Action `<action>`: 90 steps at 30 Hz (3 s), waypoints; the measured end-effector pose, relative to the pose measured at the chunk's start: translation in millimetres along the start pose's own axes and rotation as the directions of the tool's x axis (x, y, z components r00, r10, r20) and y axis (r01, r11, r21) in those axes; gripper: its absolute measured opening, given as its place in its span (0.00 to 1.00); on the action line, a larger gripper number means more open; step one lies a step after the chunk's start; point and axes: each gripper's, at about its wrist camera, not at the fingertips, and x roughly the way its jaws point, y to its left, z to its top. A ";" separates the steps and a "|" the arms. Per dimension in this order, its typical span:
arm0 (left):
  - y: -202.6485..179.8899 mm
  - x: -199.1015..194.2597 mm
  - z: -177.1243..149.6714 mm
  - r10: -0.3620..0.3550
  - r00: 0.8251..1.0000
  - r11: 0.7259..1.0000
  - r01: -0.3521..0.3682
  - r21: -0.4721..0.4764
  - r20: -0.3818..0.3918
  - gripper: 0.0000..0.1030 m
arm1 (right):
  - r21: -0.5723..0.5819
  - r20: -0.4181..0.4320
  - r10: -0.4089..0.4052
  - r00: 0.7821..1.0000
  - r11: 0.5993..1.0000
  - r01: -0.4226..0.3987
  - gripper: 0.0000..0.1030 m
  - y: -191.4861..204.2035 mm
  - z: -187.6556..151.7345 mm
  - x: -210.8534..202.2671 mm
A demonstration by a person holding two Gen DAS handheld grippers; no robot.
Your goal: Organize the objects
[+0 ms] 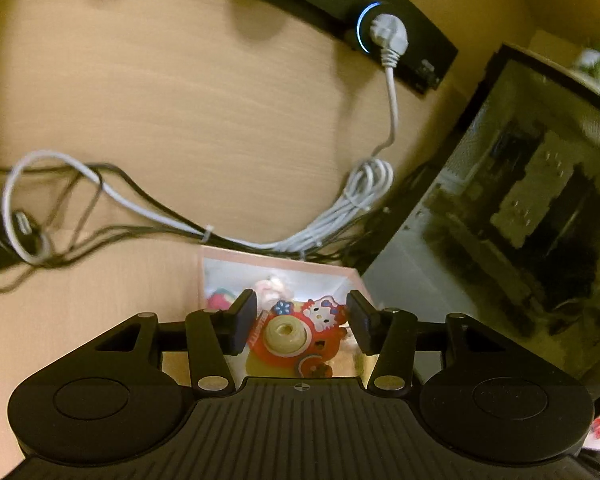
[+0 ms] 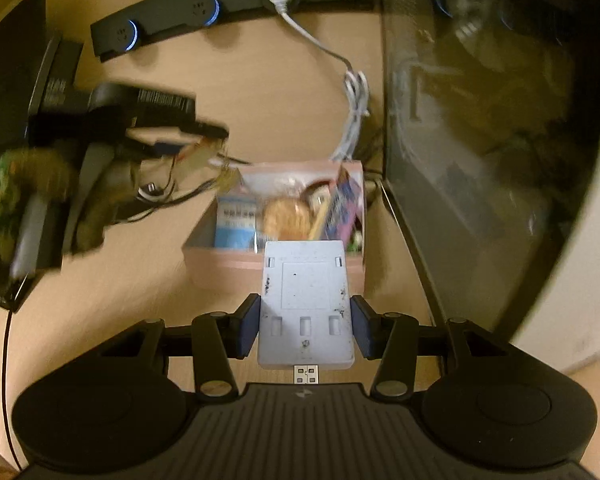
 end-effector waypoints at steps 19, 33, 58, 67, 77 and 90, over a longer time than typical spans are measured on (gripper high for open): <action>-13.0 41.5 -17.9 0.013 1.000 0.972 -0.018 0.235 0.021 0.51 | 0.003 -0.100 -0.018 0.995 1.000 0.019 0.46 -8.6 64.9 77.3; 45.5 -42.5 -26.6 0.041 0.998 0.999 -0.039 -0.038 0.051 0.51 | -0.185 -0.071 -0.059 0.996 0.982 0.045 0.46 9.6 91.8 84.0; 32.8 -12.8 -53.1 0.133 0.985 0.991 -0.134 -0.004 -0.112 0.51 | -0.506 -0.014 -0.119 0.993 0.857 0.096 0.80 44.7 56.0 74.8; 32.8 37.9 -60.7 0.343 0.916 0.939 -0.329 0.100 -0.209 0.59 | -0.420 -0.032 -0.302 0.953 0.869 0.261 0.72 32.2 -12.1 104.3; 54.4 -6.5 -66.3 0.482 0.868 0.876 -0.473 0.092 -0.122 0.82 | -0.229 -0.084 -0.155 0.984 0.965 0.132 0.69 22.1 -10.9 142.0; 122.7 -16.2 -43.5 0.488 0.863 0.867 -0.497 -0.041 -0.130 0.98 | -0.223 -0.095 -0.058 0.994 0.974 0.035 0.69 74.7 21.0 193.2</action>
